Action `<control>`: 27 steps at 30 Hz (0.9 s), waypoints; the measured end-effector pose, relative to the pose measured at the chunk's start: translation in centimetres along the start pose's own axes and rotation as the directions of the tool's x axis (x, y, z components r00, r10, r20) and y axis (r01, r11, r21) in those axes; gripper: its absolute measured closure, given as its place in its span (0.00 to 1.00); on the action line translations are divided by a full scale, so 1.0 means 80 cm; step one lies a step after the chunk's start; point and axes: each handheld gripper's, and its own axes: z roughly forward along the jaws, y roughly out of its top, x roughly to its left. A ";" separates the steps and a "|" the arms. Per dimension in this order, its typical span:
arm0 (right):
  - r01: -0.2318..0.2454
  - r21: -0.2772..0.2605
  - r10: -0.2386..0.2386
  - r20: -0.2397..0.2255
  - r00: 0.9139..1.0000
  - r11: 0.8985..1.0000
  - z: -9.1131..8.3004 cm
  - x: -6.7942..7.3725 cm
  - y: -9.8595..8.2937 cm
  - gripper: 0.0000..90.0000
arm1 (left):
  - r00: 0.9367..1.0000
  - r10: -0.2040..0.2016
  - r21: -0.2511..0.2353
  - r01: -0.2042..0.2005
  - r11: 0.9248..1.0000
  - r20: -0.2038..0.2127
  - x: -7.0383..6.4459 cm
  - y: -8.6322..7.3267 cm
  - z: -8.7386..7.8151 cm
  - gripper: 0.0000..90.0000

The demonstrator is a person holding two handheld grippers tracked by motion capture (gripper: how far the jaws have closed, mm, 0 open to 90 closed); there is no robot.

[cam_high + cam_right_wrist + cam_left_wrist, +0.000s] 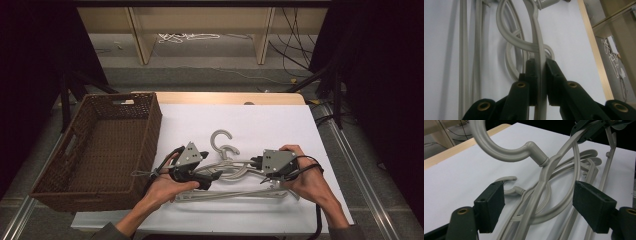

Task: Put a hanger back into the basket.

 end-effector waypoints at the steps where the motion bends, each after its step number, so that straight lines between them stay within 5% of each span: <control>1: 0.000 -0.006 0.000 -0.003 1.000 1.000 -0.001 0.000 0.002 0.91 | 1.000 0.005 0.015 -0.005 1.000 0.000 0.000 0.002 0.001 0.31; 7: -0.015 -0.029 0.015 -0.012 1.000 0.999 -0.004 0.002 0.006 0.91 | 0.999 0.022 0.038 -0.023 0.999 0.028 0.000 0.010 0.008 0.41; 9: 0.016 -0.032 -0.016 -0.005 1.000 0.999 -0.004 0.000 0.006 0.91 | 0.999 0.020 0.057 -0.022 0.998 0.030 0.000 0.011 0.012 0.46; 15: 0.014 -0.034 -0.014 -0.011 1.000 0.999 -0.004 0.001 0.007 0.91 | 0.998 0.044 0.071 -0.047 0.996 0.046 0.002 0.010 0.019 0.75; 22: 0.017 -0.043 -0.018 -0.008 1.000 0.999 -0.005 0.002 0.005 0.91 | 0.986 0.159 0.087 -0.163 0.983 0.051 -0.005 0.019 0.009 0.84; 23: 0.020 -0.049 -0.020 -0.007 1.000 0.999 -0.005 0.001 0.005 0.90 | 0.979 0.196 0.096 -0.200 0.975 0.053 -0.007 0.021 0.007 0.85; 27: -0.015 -0.042 0.015 0.007 1.000 0.999 -0.005 0.002 0.005 0.87 | 0.973 0.219 0.109 -0.226 0.968 0.079 -0.012 0.023 0.003 0.89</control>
